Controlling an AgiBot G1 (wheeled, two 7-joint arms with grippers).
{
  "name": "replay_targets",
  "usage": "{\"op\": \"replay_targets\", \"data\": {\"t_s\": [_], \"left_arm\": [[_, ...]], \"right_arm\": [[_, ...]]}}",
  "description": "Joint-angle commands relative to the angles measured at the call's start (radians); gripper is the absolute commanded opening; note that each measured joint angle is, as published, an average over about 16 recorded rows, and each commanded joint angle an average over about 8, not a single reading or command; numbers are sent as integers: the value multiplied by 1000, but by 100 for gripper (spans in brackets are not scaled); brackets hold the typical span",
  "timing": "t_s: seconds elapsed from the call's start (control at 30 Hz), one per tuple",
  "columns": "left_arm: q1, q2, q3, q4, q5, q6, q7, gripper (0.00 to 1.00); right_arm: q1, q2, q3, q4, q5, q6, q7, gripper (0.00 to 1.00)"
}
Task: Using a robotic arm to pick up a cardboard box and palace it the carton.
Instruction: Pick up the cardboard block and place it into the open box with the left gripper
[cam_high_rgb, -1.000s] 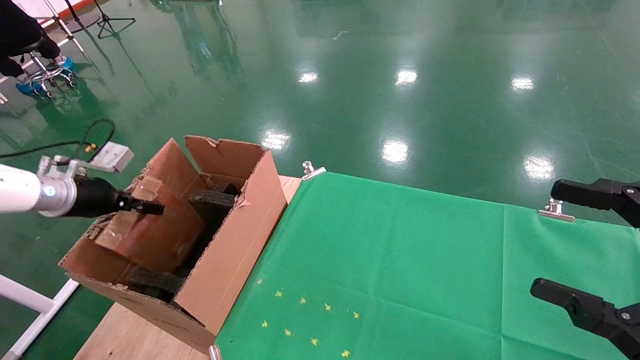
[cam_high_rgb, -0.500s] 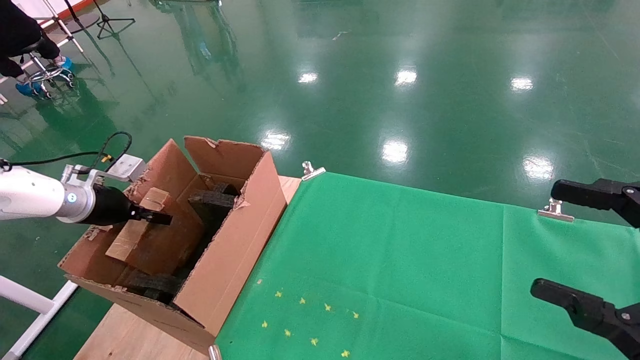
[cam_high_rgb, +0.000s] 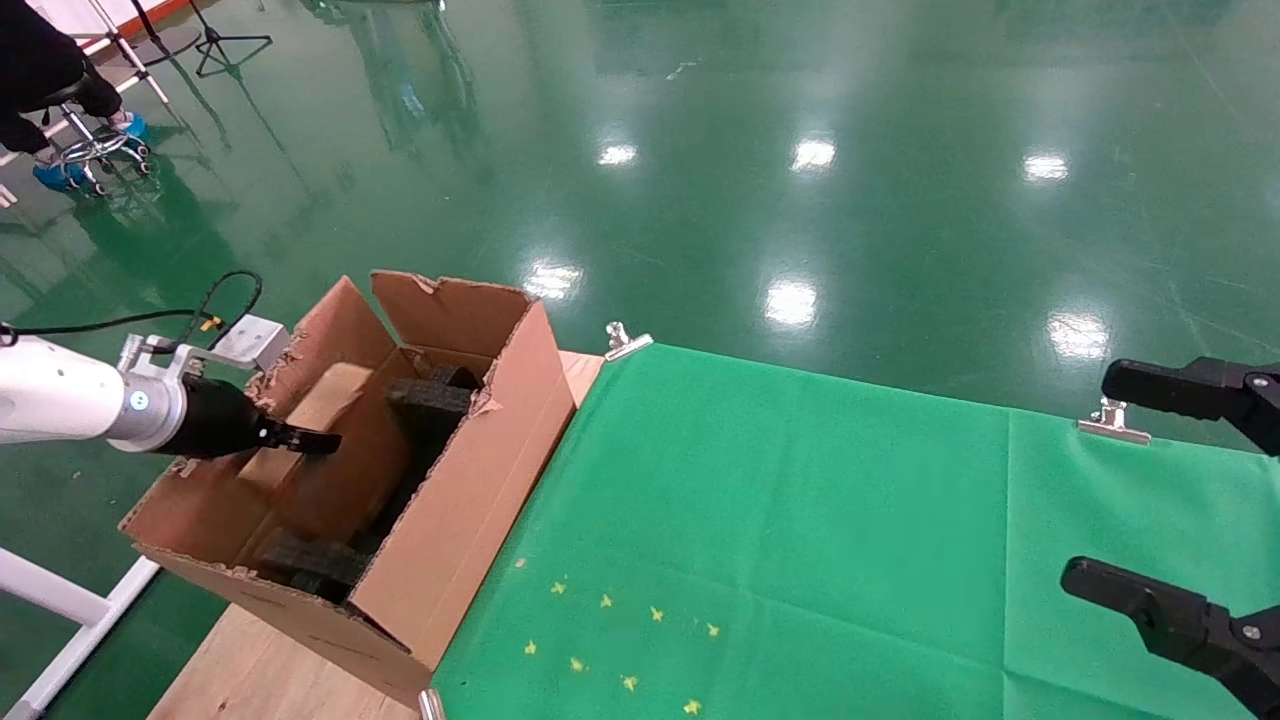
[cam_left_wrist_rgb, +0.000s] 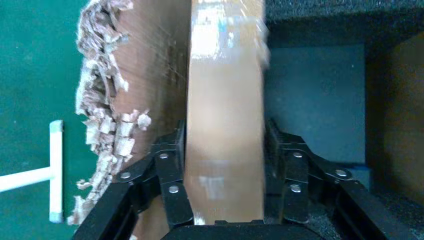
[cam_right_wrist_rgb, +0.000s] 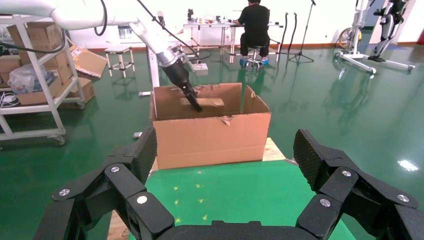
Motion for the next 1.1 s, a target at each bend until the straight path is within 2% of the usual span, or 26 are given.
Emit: {"op": "replay_targets", "data": {"t_s": [0.03,0.5,0.8,1.1], "left_arm": [[0,-1,0,-1,1,3,-1,100],[-13,-9,-7,-21,-10,3,2,100],[-88,-79,-67,-90,-94,47,22,100],[-119,-109,-69,-146,-89,50,49,100]], "right_arm": [[0,0,0,0,0,0,0,100],[0,0,0,0,0,0,0,100],[0,0,0,0,0,0,0,100],[0,0,0,0,0,0,0,100]]}}
